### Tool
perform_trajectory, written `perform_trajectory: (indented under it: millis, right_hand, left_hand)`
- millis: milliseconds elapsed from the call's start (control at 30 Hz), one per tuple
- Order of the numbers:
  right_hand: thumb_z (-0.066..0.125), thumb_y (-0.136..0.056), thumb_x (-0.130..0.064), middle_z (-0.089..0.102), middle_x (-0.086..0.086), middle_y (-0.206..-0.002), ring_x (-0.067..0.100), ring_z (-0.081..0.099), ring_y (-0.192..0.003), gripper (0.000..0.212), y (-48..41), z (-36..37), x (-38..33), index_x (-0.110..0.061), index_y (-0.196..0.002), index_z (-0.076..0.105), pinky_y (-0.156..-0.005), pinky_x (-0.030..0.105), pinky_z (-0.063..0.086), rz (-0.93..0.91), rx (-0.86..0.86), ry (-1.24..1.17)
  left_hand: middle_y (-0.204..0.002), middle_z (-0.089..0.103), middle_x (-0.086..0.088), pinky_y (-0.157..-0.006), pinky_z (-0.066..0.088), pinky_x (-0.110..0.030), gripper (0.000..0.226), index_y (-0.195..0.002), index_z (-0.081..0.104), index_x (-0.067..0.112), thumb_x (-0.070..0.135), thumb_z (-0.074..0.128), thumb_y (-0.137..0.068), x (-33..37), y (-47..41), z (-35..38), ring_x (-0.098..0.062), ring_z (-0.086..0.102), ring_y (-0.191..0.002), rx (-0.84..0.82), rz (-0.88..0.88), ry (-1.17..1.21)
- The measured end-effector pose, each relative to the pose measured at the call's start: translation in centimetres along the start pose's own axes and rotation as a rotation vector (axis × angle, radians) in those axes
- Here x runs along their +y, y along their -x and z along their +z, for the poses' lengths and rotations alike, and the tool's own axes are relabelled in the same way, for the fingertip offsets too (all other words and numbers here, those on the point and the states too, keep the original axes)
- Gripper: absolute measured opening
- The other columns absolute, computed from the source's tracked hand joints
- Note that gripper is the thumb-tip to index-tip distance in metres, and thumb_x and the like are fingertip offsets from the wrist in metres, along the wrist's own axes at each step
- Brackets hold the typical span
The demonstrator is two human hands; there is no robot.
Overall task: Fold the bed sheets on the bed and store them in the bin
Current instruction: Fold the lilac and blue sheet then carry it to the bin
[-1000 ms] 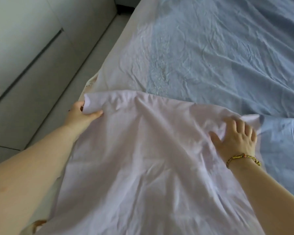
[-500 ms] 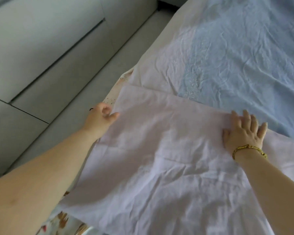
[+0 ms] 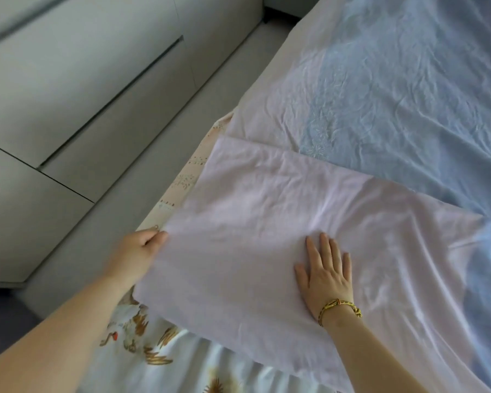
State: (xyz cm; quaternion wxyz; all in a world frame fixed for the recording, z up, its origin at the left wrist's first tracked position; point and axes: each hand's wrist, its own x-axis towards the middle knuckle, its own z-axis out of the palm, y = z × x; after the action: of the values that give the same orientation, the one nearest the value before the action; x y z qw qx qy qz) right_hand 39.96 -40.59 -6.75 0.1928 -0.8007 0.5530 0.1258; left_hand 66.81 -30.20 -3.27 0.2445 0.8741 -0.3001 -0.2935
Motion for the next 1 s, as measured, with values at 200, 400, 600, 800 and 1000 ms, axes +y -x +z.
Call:
perform_trajectory:
  millis: [200, 400, 600, 800, 1000]
  right_hand:
    - [0.025, -0.077, -0.047, 0.044, 0.003, -0.139, 0.02, 0.045, -0.128, 0.064, 4.9, 0.3, 1.5, -0.019, -0.128, 0.052, -0.109, 0.021, -0.005, -0.068, 0.087, -0.114]
    - [0.05, -0.091, -0.009, 0.064, -0.008, -0.05, 0.006, 0.06, -0.052, 0.03, 11.2, -0.9, 5.4, -0.017, -0.065, 0.06, -0.058, 0.02, 0.051, 0.42, 0.27, -1.045]
    - [0.049, -0.094, -0.026, 0.06, 0.013, -0.044, 0.021, 0.06, -0.04, 0.038, 17.1, 0.6, 8.0, 0.004, -0.071, 0.056, -0.035, 0.025, 0.049, 0.971, -0.103, -1.566]
    - [0.042, -0.094, -0.041, 0.055, 0.014, -0.108, 0.029, 0.055, -0.093, 0.055, 18.4, 0.7, 10.7, -0.004, -0.133, 0.039, -0.077, 0.034, 0.052, 1.049, 0.17, -2.16]
    - [0.056, -0.088, -0.04, 0.046, 0.006, -0.13, 0.029, 0.051, -0.114, 0.062, 14.6, -0.6, 16.2, -0.018, -0.14, 0.03, -0.089, 0.041, 0.047, 1.329, 0.49, -1.87]
  left_hand:
    - [-0.108, 0.061, -0.022, -0.074, 0.037, -0.033, 0.034, -0.113, 0.058, -0.001, 0.025, 0.041, -0.097, 0.5, 0.8, 0.6, -0.036, 0.055, -0.097, 0.138, -0.056, -0.182]
    - [-0.087, 0.059, -0.026, -0.073, 0.04, -0.041, 0.04, -0.085, 0.059, -0.008, 0.029, 0.046, -0.096, -0.2, 9.2, 2.6, -0.039, 0.055, -0.086, 0.203, -0.313, 0.168]
    - [-0.099, 0.057, -0.016, -0.075, 0.054, -0.03, 0.039, -0.106, 0.052, -0.002, 0.034, 0.051, -0.091, 1.4, 12.7, 5.9, -0.026, 0.058, -0.089, -0.092, -0.716, 0.834]
    - [-0.126, 0.051, -0.012, -0.106, 0.033, -0.04, 0.054, -0.132, 0.041, 0.011, 0.045, 0.047, -0.091, 2.9, 12.4, 6.5, -0.029, 0.039, -0.131, -0.25, -0.792, 1.048]
    - [-0.128, 0.056, 0.004, -0.069, 0.051, -0.023, 0.018, -0.092, 0.053, 0.025, 0.033, 0.038, -0.099, 4.6, 11.8, 8.6, -0.014, 0.057, -0.108, -0.034, -0.66, 1.154]
